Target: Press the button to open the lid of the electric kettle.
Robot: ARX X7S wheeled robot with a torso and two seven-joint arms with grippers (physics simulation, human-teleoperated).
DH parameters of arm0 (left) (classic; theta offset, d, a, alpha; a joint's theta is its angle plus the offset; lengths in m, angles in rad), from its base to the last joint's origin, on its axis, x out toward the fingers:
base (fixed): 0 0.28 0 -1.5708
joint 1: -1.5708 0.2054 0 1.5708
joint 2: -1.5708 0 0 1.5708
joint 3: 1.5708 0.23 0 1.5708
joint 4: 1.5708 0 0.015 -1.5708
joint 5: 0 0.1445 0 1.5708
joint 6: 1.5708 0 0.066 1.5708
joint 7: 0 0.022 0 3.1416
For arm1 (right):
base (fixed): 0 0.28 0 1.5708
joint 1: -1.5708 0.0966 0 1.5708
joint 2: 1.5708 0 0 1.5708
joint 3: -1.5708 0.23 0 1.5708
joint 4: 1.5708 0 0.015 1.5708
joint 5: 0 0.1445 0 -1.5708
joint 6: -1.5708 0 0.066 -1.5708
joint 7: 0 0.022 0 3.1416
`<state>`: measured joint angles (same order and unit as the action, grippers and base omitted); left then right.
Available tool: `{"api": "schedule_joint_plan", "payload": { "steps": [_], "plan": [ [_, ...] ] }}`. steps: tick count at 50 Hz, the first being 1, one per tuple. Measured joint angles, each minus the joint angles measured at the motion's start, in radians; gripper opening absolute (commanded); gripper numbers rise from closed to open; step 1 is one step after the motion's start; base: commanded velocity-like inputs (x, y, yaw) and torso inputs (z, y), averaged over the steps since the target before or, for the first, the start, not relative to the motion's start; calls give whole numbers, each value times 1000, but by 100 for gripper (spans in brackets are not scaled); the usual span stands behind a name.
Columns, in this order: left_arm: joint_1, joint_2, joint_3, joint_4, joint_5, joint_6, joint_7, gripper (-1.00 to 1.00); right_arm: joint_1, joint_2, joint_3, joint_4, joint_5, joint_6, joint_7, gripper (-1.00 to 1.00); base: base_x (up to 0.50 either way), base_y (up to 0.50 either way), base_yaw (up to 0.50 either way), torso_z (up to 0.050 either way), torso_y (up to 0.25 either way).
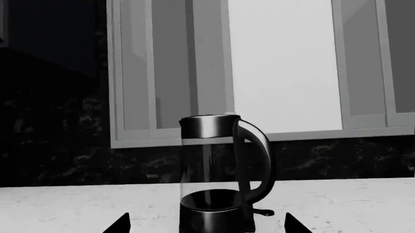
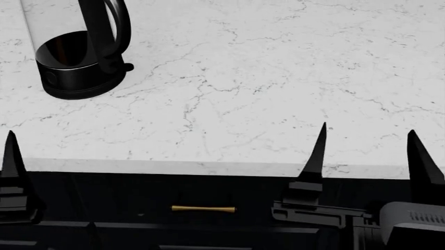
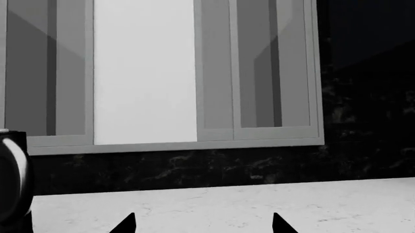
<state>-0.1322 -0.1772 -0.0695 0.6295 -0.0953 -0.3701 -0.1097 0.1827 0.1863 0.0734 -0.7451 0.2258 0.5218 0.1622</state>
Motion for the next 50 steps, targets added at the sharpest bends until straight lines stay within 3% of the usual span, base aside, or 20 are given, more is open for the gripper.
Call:
{"api": "schedule_joint_plan", "payload": {
  "steps": [6,29,40,50],
  "plan": [
    [-8,-14,-18,40,-1,-8,-12,100,20,18,7,-44,13,48,8,100,0,31,0,34,0],
    [-17,-42,-52,84,-11,-26,-44,100,34,48,-4,-92,25,73,22,100,41,493,0,50,0],
    [-13,-53,-55,90,-8,-24,-56,100,37,52,-7,-97,41,79,27,100,0,0,0,50,0],
    [-13,-59,-52,88,1,-21,-71,100,34,60,-17,-99,37,73,34,100,303,260,0,50,0]
  ]
}}
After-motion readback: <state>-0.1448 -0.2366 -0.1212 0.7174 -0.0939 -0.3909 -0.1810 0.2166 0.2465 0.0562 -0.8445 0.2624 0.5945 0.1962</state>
